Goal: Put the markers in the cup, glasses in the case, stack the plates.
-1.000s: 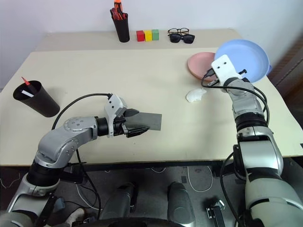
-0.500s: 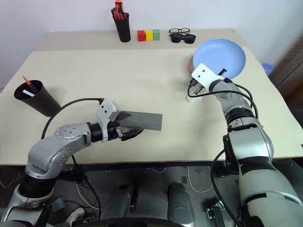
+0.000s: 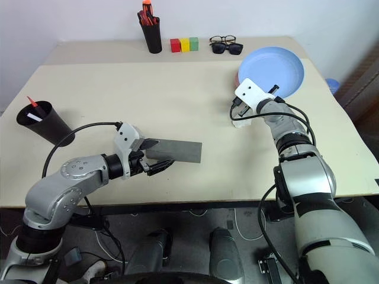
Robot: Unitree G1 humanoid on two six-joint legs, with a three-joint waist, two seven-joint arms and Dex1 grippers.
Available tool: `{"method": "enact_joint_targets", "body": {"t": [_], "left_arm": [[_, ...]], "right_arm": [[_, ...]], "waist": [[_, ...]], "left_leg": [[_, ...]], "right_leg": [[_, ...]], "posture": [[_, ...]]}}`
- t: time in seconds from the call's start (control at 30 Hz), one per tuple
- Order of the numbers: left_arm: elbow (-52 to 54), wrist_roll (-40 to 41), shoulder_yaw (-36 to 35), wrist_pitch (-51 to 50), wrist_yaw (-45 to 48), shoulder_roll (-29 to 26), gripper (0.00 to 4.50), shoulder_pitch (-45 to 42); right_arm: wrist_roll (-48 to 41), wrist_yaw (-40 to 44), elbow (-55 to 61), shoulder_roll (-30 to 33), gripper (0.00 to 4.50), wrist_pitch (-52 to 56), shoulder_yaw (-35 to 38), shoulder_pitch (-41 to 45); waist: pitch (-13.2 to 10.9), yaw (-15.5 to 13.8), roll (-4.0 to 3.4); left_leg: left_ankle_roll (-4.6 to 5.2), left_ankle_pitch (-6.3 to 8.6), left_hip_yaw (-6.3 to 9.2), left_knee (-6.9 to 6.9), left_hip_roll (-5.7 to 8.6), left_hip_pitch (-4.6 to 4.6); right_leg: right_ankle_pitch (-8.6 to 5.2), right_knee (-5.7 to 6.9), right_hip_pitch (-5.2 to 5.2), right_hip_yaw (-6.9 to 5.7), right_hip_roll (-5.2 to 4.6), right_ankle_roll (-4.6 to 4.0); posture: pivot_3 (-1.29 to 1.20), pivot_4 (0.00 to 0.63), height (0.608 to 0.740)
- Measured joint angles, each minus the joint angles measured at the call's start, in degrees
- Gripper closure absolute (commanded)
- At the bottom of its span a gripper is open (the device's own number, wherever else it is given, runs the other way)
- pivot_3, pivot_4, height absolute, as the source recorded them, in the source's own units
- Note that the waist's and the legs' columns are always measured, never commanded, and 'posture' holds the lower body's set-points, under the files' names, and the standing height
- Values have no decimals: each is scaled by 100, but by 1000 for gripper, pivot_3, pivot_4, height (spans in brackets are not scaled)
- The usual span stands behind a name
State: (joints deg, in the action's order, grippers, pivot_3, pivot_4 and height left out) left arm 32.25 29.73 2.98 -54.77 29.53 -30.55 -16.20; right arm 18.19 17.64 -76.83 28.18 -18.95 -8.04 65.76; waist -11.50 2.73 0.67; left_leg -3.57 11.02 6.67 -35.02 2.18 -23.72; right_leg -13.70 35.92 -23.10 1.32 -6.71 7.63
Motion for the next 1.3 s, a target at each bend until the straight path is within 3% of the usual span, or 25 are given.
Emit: {"method": "enact_joint_targets", "body": {"t": [0.27,0.47,0.87,1.3], "left_arm": [[8,35,-14,1,-73,-36,0,6],[7,48,-11,6,-82,-36,0,5],[70,93,-24,4,-147,-45,0,89],[333,197,-165,-104,-331,-69,0,319]], "right_arm": [[-792,1238,-2,26,4461,120,786,235],[-949,2089,-2,194,4461,339,913,323],[-663,2554,-79,252,4461,444,713,457],[-265,2534,-107,236,4461,356,442,447]], "waist": [[0,7,0],[0,2,0],[0,40,0],[0,122,0]], "left_leg": [[0,0,0,-1,0,5],[0,0,0,-1,0,5],[-1,0,0,0,0,6],[-1,0,0,-1,0,6]], "right_leg": [[0,7,1,1,1,1],[0,7,2,1,1,0],[-1,7,1,2,1,0],[-1,8,1,2,1,0]], "posture": [[0,150,740],[0,150,740],[0,150,740],[0,150,740]]}}
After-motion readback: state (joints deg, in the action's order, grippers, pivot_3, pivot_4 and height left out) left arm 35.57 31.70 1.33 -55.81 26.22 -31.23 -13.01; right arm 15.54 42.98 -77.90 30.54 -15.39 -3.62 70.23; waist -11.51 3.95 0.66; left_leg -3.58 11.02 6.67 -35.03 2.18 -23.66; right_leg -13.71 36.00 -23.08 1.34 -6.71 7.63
